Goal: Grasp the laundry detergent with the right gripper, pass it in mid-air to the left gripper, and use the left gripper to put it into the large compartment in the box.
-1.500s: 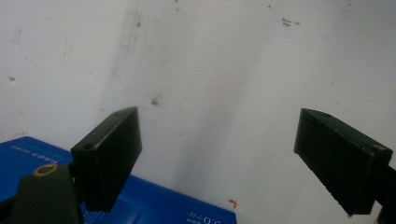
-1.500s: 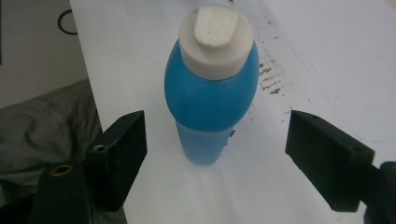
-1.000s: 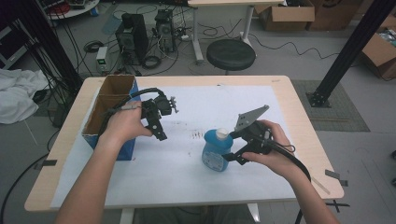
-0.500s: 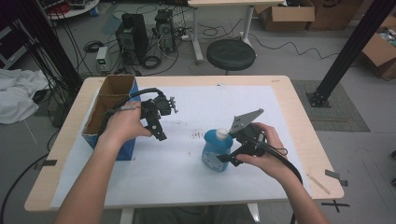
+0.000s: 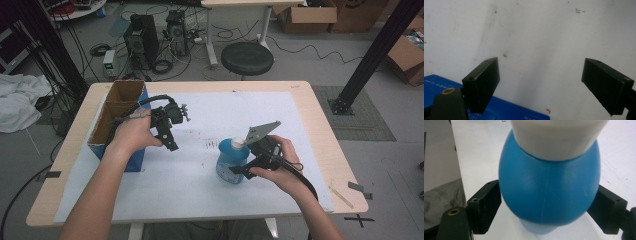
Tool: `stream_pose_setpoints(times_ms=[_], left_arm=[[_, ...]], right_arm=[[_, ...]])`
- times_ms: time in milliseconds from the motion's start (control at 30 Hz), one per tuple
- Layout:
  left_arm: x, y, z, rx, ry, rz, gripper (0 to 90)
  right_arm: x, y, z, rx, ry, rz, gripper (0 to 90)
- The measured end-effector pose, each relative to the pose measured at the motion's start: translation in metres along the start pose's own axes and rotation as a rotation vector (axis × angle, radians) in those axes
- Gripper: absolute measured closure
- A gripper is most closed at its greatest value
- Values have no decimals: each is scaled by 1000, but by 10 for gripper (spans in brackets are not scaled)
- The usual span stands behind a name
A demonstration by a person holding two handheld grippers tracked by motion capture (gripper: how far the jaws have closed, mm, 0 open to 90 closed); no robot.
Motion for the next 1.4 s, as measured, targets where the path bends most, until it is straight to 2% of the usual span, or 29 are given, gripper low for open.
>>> stream_pose_setpoints(times_ms=[200, 600, 767, 933, 1167, 1400], left_arm=[[1, 0, -1, 2, 4, -5, 156], [1, 1, -1, 1, 7, 0, 156], [2, 1, -1, 1, 0, -10, 156], [3, 2, -2, 1, -3, -11, 156], [2, 2, -2, 2, -5, -12, 156], [3, 2, -4, -3, -7, -12, 156]], right_arm=[[2, 1, 4, 1, -28, 0, 222], [6, 3, 10, -4, -40, -1, 257], [7, 4, 13, 11, -49, -5, 288], [8, 3, 13, 53, -68, -18, 407], [10, 2, 13, 65, -87, -15, 420], [9, 0, 11, 59, -80, -40, 440]])
Point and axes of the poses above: each handheld gripper's, and its own axes: z roughly forward along the jaws, x roughly out of its underside, y roughly to its left, the point moved 3 cm from there along z, roughly forward along the jaws
